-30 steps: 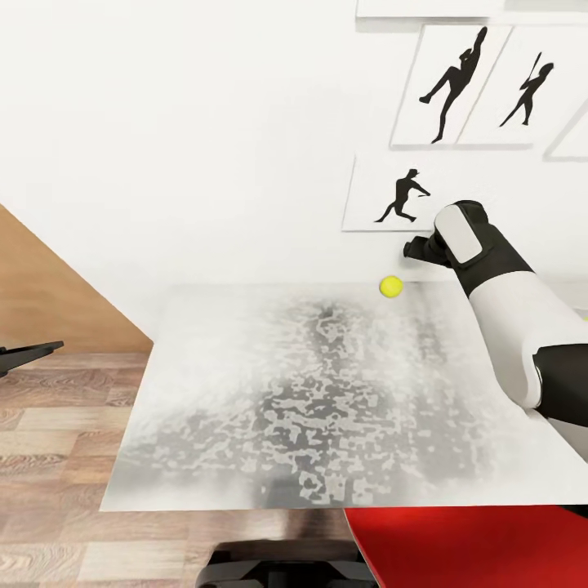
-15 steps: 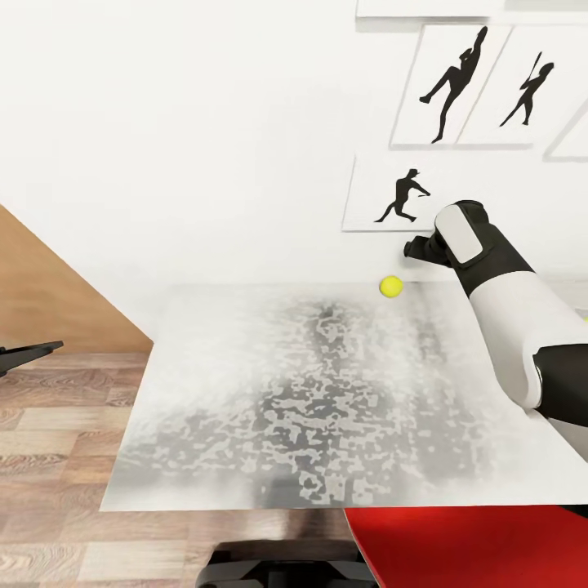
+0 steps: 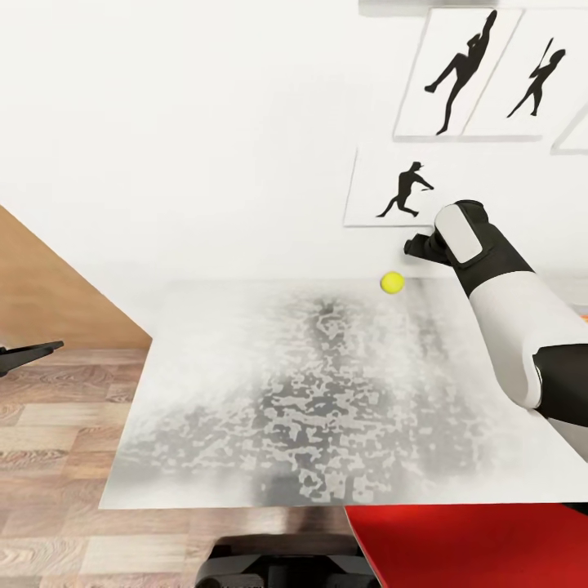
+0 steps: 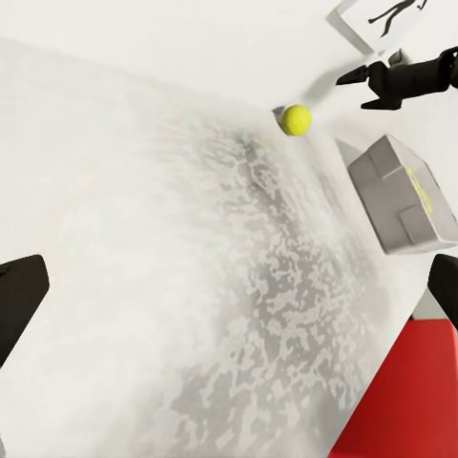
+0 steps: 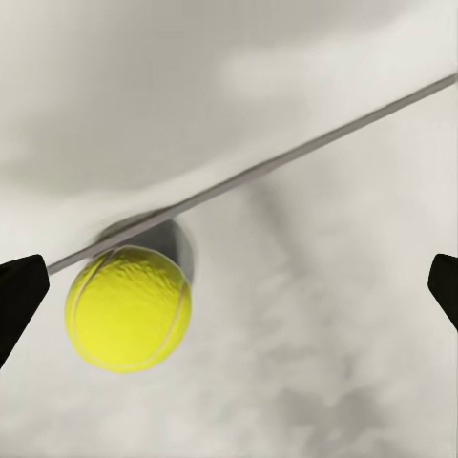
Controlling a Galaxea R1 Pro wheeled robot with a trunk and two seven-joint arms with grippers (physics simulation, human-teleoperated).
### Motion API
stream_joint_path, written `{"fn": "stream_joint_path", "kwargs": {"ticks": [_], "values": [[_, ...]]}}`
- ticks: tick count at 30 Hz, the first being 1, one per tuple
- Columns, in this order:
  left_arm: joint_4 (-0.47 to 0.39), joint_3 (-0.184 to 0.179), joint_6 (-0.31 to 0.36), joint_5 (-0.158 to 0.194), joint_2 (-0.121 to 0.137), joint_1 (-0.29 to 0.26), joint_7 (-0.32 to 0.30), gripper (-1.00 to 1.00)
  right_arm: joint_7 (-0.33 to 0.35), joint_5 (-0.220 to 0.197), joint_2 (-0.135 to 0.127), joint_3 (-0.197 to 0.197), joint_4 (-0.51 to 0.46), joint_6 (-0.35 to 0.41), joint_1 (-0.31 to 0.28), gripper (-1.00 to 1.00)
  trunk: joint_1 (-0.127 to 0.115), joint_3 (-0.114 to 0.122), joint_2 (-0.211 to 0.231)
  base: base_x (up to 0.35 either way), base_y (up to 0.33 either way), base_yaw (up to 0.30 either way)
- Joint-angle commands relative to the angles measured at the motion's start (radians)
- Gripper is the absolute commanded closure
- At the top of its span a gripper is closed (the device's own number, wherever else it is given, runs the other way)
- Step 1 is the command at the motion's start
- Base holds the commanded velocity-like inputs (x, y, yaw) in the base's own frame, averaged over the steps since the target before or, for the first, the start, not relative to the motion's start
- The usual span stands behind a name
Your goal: Put all the toys in the child's room - the three board games (two on the bed and one on the table), the two jigsaw puzzles on the table, and the tennis ball on the table - inside the toy box on the table in the child's room.
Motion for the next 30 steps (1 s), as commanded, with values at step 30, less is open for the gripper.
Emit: {"fn": "stream_joint_path", "kwargs": {"ticks": [30], "values": [[0.000,0.000,0.011,-0.001,0.000,-0.001,-0.004,-1.00,-0.005,-0.015,0.036,0.114,0.008,-0.055,0.000,-1.00,0.000,-0.051,-0.002,0.000,0.000,0.000]]}}
